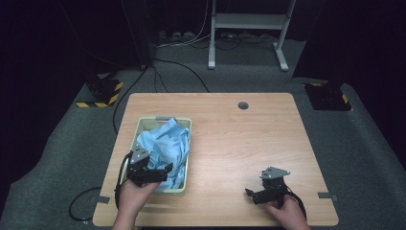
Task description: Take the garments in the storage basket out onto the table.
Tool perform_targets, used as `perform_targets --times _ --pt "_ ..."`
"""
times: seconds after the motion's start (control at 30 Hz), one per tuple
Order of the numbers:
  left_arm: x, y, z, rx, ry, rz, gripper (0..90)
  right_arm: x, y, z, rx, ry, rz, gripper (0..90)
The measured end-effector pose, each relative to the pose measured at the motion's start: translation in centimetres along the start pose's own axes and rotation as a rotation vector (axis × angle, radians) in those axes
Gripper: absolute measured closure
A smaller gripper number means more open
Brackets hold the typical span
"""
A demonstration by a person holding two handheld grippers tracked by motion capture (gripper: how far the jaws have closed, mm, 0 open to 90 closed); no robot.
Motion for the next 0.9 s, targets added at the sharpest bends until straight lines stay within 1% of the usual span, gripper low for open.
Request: perform_targets --times 0.03,0.07,0.13,0.17,0.23,0.3,0.33,0.37,0.43,0.47,0.5,0.57,0.6,0.63,0.67,0.7,0.8,0.83,0.9 --pt "0.0 0.0 0.0 0.000 0.000 0.000 0.9 0.0 0.0 0.0 0.000 0.000 0.000 0.0" --pt "-0.2 0.3 0.2 0.004 0.004 -0.013 0.9 0.0 0.0 0.0 0.000 0.000 0.000 0.0" --pt "-0.4 0.4 0.2 0.004 0.005 -0.017 0.9 0.0 0.0 0.0 0.000 0.000 0.000 0.0" --pt "-0.6 0.7 0.2 0.000 0.005 -0.029 0.9 0.0 0.0 0.0 0.000 0.000 0.000 0.0" --pt "-0.7 0.8 0.1 -0.006 0.005 -0.036 0.9 0.0 0.0 0.0 0.000 0.000 0.000 0.0" --pt "-0.9 1.2 -0.2 -0.012 -0.003 -0.058 0.9 0.0 0.0 0.0 0.000 0.000 0.000 0.0" --pt "-0.9 1.2 -0.2 -0.012 -0.003 -0.058 0.9 0.0 0.0 0.0 0.000 0.000 0.000 0.0" --pt "-0.9 1.6 -0.4 -0.012 -0.005 -0.079 0.9 0.0 0.0 0.0 0.000 0.000 0.000 0.0" --pt "-1.0 1.7 -0.5 -0.008 -0.009 -0.088 0.9 0.0 0.0 0.0 0.000 0.000 0.000 0.0" --pt "-1.0 1.8 -0.4 0.009 -0.019 -0.093 0.9 0.0 0.0 0.0 0.000 0.000 0.000 0.1" --pt "-1.1 1.9 -0.3 0.014 -0.021 -0.101 0.9 0.0 0.0 0.0 -0.001 0.000 0.001 0.1" --pt "-1.1 2.1 -0.3 0.015 -0.019 -0.101 0.9 0.0 0.0 0.0 -0.001 0.001 0.001 0.1" --pt "-1.1 2.4 -0.3 0.013 -0.020 -0.121 0.9 0.0 0.0 0.0 -0.002 0.001 0.001 0.1" --pt "-1.1 2.4 -0.3 0.013 -0.020 -0.121 0.9 0.0 0.0 0.0 -0.002 0.001 0.001 0.1" --pt "-1.0 2.8 -0.4 0.008 -0.027 -0.141 0.9 0.0 0.0 0.0 -0.002 0.000 0.001 0.1" --pt "-1.0 2.8 -0.4 0.008 -0.027 -0.141 0.9 0.0 0.0 0.0 -0.002 0.000 0.001 0.1" --pt "-0.5 3.6 -0.7 -0.013 -0.027 -0.200 0.9 0.0 0.0 0.0 -0.002 0.001 0.001 0.1" --pt "-0.5 3.6 -0.7 -0.013 -0.027 -0.200 0.9 0.0 0.0 0.0 -0.002 0.001 0.001 0.1" --pt "-0.3 4.0 -1.0 -0.027 -0.029 -0.245 0.9 0.0 0.0 0.0 -0.002 0.001 0.001 0.1"
Point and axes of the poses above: each handheld gripper's, and its own axes: y roughly forward along the jaws, x roughly out of its underside, z roughly to its right, the point moved 10 cm from there along y, roughly forward along the jaws, and after that the axes turned 11 degrees about -z, right-handed, at the moved point
